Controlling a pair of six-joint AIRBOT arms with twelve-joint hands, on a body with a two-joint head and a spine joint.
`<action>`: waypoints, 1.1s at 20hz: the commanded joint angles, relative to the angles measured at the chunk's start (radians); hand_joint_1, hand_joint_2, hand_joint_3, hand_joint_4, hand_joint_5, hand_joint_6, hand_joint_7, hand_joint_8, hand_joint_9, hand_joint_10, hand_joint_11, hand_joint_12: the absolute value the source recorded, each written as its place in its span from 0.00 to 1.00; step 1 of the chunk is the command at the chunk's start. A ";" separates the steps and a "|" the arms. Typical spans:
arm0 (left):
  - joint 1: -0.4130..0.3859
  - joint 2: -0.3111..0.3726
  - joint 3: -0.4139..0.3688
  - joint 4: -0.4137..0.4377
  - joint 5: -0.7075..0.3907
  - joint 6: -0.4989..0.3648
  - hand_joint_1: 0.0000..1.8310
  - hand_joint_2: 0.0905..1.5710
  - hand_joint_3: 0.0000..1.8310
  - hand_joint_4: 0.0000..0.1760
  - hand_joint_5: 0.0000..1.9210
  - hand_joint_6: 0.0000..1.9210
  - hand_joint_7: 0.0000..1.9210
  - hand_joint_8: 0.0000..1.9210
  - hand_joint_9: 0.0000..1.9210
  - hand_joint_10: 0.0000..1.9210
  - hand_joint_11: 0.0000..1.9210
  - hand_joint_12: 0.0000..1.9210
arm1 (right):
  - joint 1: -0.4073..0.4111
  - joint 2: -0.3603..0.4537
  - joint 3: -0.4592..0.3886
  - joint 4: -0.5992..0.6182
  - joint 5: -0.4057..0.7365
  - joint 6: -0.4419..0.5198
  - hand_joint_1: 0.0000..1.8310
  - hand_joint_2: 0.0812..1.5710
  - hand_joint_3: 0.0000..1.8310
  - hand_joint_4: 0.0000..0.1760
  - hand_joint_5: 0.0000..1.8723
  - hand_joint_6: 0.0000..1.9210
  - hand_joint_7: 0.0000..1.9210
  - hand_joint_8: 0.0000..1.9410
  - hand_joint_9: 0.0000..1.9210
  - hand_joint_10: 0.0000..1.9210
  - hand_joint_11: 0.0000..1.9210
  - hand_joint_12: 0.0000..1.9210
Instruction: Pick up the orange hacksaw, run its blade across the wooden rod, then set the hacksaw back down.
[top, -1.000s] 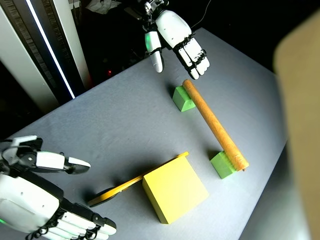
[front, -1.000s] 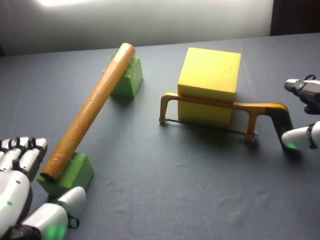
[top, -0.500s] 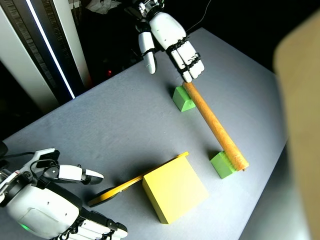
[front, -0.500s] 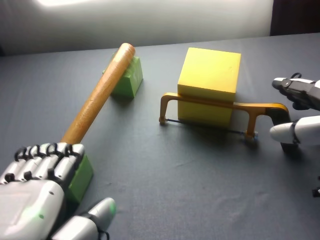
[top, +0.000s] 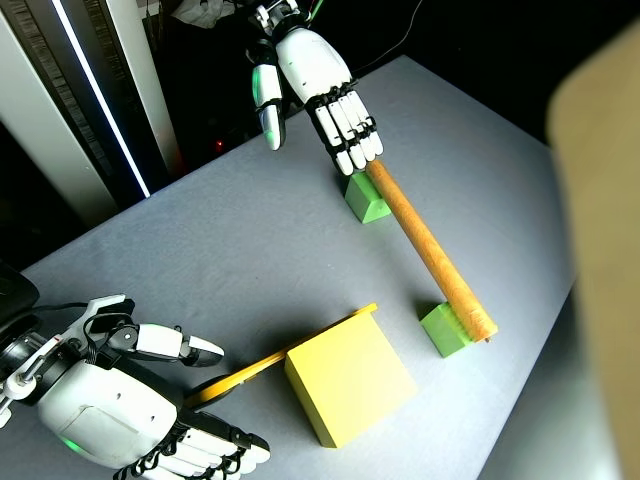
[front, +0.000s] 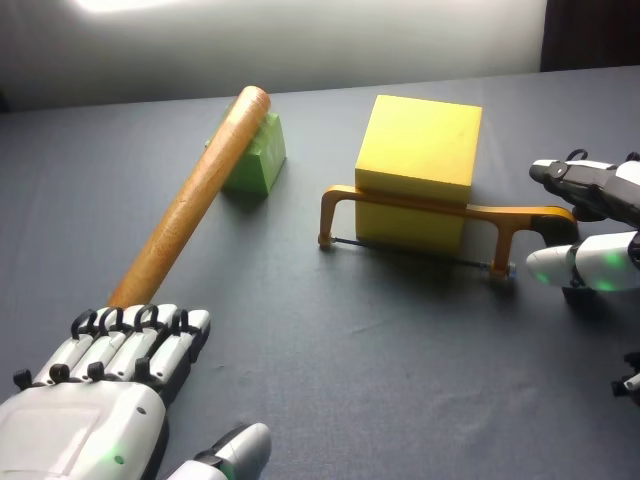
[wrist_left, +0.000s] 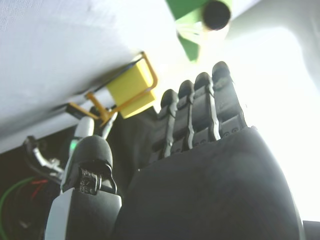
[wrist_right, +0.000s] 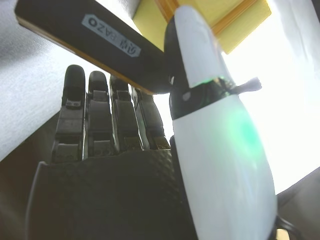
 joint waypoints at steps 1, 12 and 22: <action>0.002 -0.005 -0.002 0.069 -0.087 0.002 0.00 0.86 0.00 0.00 0.05 0.00 0.03 0.00 0.02 0.00 0.01 0.02 | 0.003 0.007 0.006 -0.028 0.076 0.006 0.62 0.68 0.00 0.00 0.11 0.01 0.09 0.00 0.08 0.01 0.00 0.32; 0.034 -0.005 0.026 0.040 -0.095 -0.032 0.00 0.85 0.00 0.00 0.04 0.00 0.01 0.00 0.00 0.00 0.00 0.02 | 0.021 -0.014 0.011 -0.028 0.072 0.007 0.66 0.68 0.00 0.00 0.36 0.01 0.39 0.01 0.37 0.01 0.16 0.45; 0.058 -0.008 0.052 0.007 -0.098 -0.062 0.00 0.85 0.00 0.00 0.03 0.00 0.01 0.00 0.00 0.00 0.00 0.00 | 0.026 -0.030 0.012 -0.028 0.093 0.009 0.66 0.71 0.00 0.03 0.47 0.58 0.53 0.49 0.61 0.00 0.47 0.31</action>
